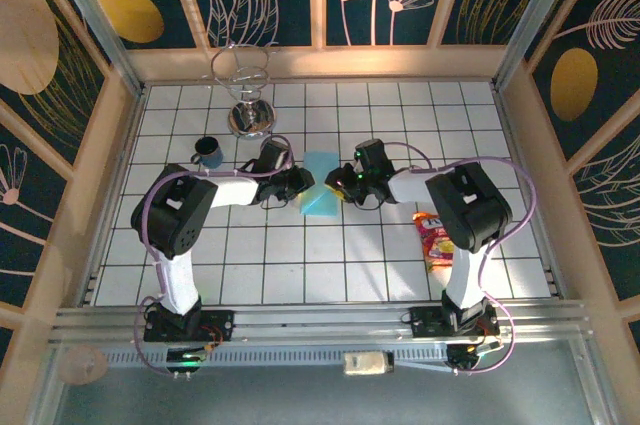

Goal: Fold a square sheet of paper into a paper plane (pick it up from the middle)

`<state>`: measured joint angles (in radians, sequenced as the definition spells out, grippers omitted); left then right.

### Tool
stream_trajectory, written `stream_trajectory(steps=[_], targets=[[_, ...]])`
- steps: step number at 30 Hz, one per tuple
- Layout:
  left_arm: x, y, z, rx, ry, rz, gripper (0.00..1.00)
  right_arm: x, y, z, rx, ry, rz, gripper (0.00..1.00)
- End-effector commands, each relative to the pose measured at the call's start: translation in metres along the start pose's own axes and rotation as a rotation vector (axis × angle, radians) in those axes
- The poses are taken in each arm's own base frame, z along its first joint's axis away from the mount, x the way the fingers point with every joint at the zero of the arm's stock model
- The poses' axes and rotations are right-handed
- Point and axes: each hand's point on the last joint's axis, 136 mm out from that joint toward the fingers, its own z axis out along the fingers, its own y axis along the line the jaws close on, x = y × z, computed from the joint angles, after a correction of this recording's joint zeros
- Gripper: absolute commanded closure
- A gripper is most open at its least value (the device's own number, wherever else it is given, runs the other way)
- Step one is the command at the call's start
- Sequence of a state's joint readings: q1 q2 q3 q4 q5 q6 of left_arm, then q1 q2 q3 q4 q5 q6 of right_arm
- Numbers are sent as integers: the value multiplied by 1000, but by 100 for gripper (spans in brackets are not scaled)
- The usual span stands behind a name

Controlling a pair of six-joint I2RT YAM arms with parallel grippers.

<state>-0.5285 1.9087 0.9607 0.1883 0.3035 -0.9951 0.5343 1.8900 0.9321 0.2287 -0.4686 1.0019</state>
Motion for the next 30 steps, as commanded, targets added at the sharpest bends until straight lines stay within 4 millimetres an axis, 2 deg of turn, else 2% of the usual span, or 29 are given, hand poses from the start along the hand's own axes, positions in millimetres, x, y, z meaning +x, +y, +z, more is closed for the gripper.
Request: stream_trajectory(steps=[1,5,11,15,19,21,23,30], targets=[[14,25,-2,-68,44,-50,72,-2,3,7,9,4,1,66],[14,25,-2,-65,45,-52,72,-3,0,11,26,16,6,67],[14,24,-1,-55,50,-55,73,-3,11,13,-22,26,-2,68],[11,21,-4,-46,42,-58,72,-3,21,11,-76,26,-6,72],[8,16,-7,-25,34,-58,72,-2,20,11,-89,25,-4,77],[4,8,-10,7,25,-55,71,-2,19,12,-90,23,-4,80],[1,0,-14,40,18,-56,70,6,20,15,-99,33,-20,83],[-19,-30,-43,176,-47,-51,57,-5,37,6,-154,-22,-93,100]])
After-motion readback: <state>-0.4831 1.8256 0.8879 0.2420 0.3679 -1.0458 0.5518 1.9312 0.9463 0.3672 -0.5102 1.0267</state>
